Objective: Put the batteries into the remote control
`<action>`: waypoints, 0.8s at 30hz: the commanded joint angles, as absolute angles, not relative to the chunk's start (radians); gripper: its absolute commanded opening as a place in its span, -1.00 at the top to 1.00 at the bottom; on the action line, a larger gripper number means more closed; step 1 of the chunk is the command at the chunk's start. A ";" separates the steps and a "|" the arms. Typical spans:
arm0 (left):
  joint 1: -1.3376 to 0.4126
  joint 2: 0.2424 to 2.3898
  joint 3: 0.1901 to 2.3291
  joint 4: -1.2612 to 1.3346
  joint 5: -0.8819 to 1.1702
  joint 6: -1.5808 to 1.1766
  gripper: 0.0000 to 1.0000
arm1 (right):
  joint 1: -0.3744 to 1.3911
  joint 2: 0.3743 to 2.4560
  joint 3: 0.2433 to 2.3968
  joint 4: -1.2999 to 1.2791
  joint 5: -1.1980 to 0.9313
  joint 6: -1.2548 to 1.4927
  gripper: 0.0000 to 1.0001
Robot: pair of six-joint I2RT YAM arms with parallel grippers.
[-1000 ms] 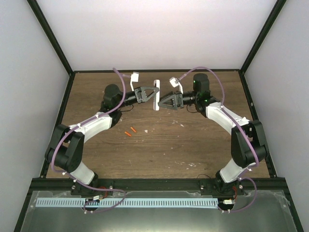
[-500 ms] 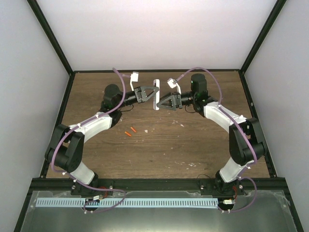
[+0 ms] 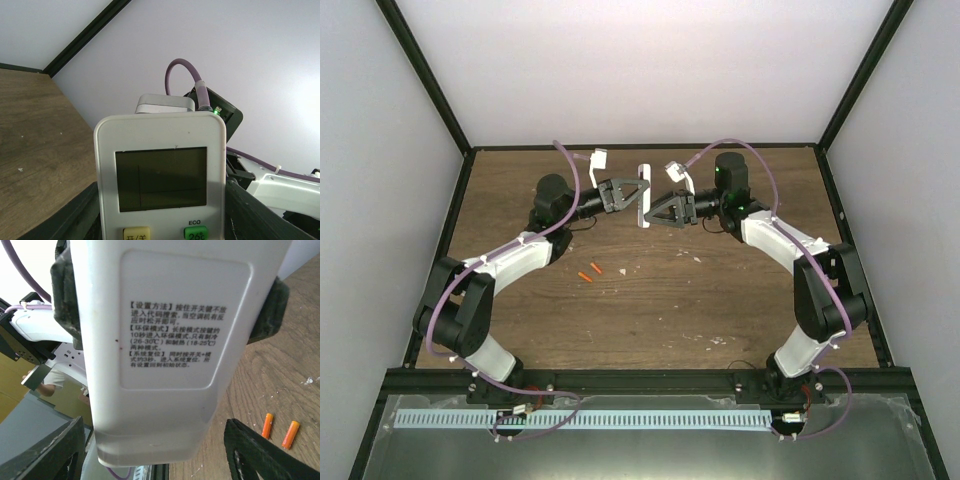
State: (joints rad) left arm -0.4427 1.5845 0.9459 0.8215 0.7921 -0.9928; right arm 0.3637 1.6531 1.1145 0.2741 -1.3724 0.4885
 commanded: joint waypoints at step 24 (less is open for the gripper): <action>-0.440 1.605 0.970 0.919 0.808 -1.028 0.57 | 0.386 1.662 1.132 0.273 -1.422 0.460 0.08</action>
